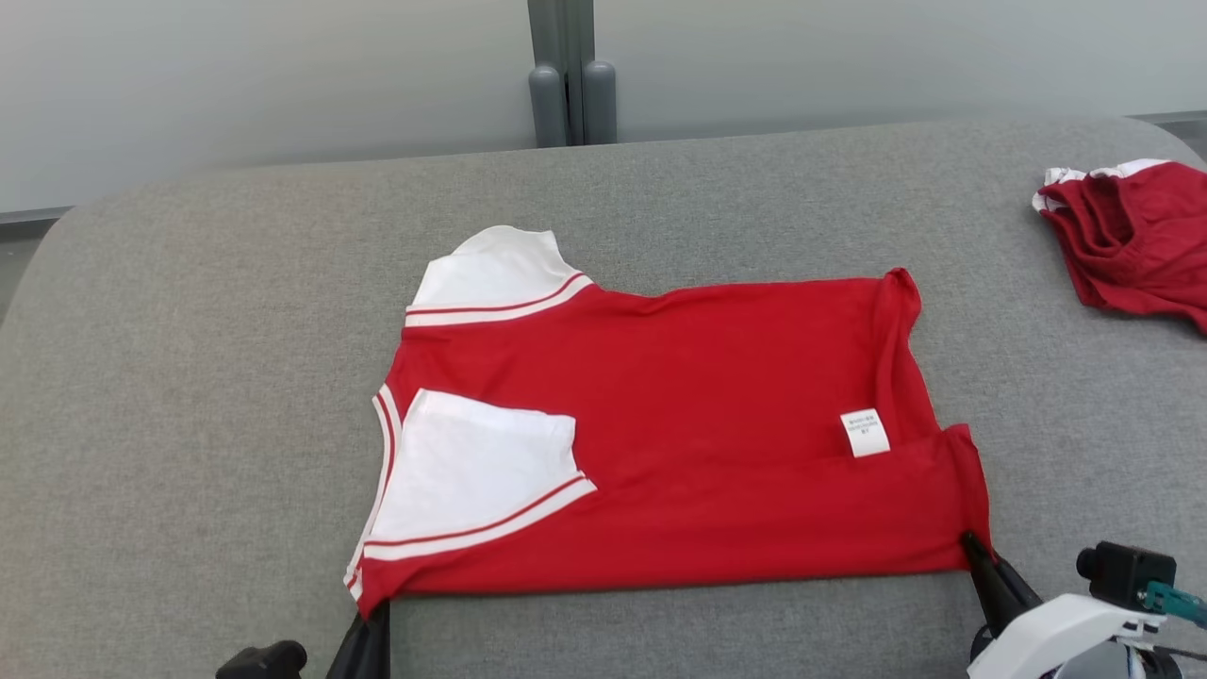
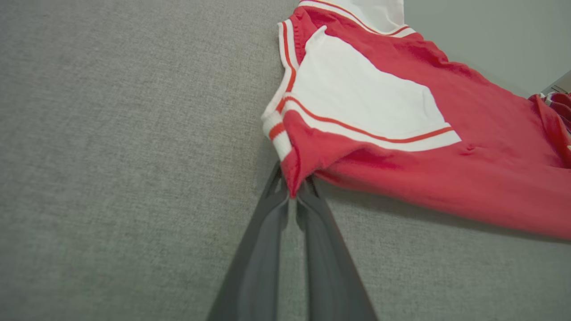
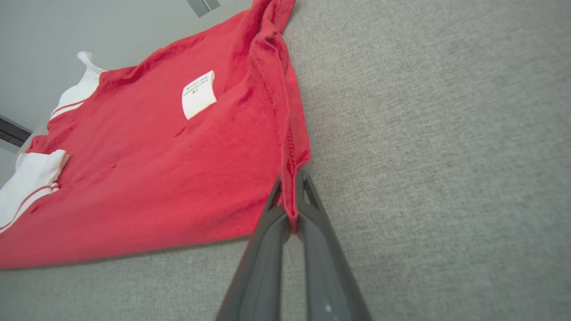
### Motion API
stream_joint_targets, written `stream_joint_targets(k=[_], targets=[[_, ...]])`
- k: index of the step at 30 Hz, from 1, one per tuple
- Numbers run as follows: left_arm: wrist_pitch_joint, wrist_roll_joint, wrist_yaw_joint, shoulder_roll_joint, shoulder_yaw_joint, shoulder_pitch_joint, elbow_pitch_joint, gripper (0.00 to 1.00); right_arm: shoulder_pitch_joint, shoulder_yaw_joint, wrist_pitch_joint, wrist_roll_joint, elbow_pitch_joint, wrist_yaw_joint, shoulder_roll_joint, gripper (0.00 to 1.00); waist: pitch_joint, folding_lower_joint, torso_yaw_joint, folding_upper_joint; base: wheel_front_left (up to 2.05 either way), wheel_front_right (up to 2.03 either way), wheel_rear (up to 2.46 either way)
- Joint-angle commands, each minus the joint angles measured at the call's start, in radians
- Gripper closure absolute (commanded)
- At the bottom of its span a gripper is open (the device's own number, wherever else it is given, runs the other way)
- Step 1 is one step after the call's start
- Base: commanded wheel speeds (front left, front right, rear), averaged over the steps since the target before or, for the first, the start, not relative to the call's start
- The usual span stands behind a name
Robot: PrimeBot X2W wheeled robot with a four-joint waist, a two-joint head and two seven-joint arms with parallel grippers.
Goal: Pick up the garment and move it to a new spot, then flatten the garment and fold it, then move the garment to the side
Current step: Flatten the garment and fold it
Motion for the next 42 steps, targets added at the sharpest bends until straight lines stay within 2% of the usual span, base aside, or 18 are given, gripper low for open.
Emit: stream_joint_targets(k=[1, 5, 6, 7, 8, 15, 24, 31, 42], targets=[[0.001, 0.007, 0.004, 0.004, 0.006, 0.026, -0.007, 1.0, 0.028, -0.02, 0.009, -0.007, -0.013, -0.001, 0.002, 1.0, -0.008, 0.0, 0.007, -0.0001, 0.0, 0.0, 0.0], [0.001, 0.017, 0.008, -0.007, -0.001, 0.057, -0.021, 1.0, 0.087, -0.07, 0.036, -0.031, -0.048, -0.001, 0.016, 1.0, -0.015, 0.0, 0.011, -0.0001, 0.0, 0.0, 0.0], [0.001, 0.018, 0.011, -0.009, -0.002, 0.06, -0.023, 0.75, 0.094, -0.084, 0.039, -0.042, -0.058, -0.001, 0.022, 0.4, -0.018, 0.0, 0.01, -0.0001, 0.0, 0.0, 0.0], [0.001, 0.021, 0.012, -0.01, 0.0, 0.06, -0.026, 0.53, 0.099, -0.094, 0.045, -0.051, -0.066, -0.001, 0.027, 0.07, -0.02, 0.0, 0.01, -0.0001, 0.0, 0.0, 0.0], [0.001, 0.025, 0.016, -0.011, 0.002, 0.062, -0.029, 0.0, 0.102, -0.107, 0.051, -0.063, -0.075, -0.001, 0.033, 0.0, -0.022, 0.0, 0.009, -0.0001, 0.0, 0.0, 0.0], [0.0, 0.058, 0.033, -0.009, 0.039, 0.067, -0.089, 0.0, 0.117, -0.184, 0.066, -0.156, -0.158, -0.001, 0.062, 0.0, -0.033, 0.0, 0.011, -0.0001, 0.0, 0.0, 0.0], [0.0, 0.144, 0.053, -0.002, 0.131, 0.035, -0.241, 0.0, 0.11, -0.239, 0.03, -0.269, -0.271, -0.001, 0.117, 0.0, -0.043, 0.0, 0.009, -0.0001, 0.0, 0.0, 0.0], [0.0, 0.221, 0.04, 0.0, 0.17, -0.022, -0.296, 0.0, 0.075, -0.245, -0.005, -0.357, -0.318, -0.001, 0.143, 0.0, -0.053, 0.0, -0.001, -0.0001, 0.0, 0.0, 0.0], [0.0, 0.307, 0.021, 0.001, 0.189, -0.068, -0.282, 0.0, 0.08, -0.284, -0.02, -0.502, -0.378, -0.001, 0.188, 0.0, -0.073, 0.0, -0.015, -0.0001, 0.0, 0.0, 0.0]])
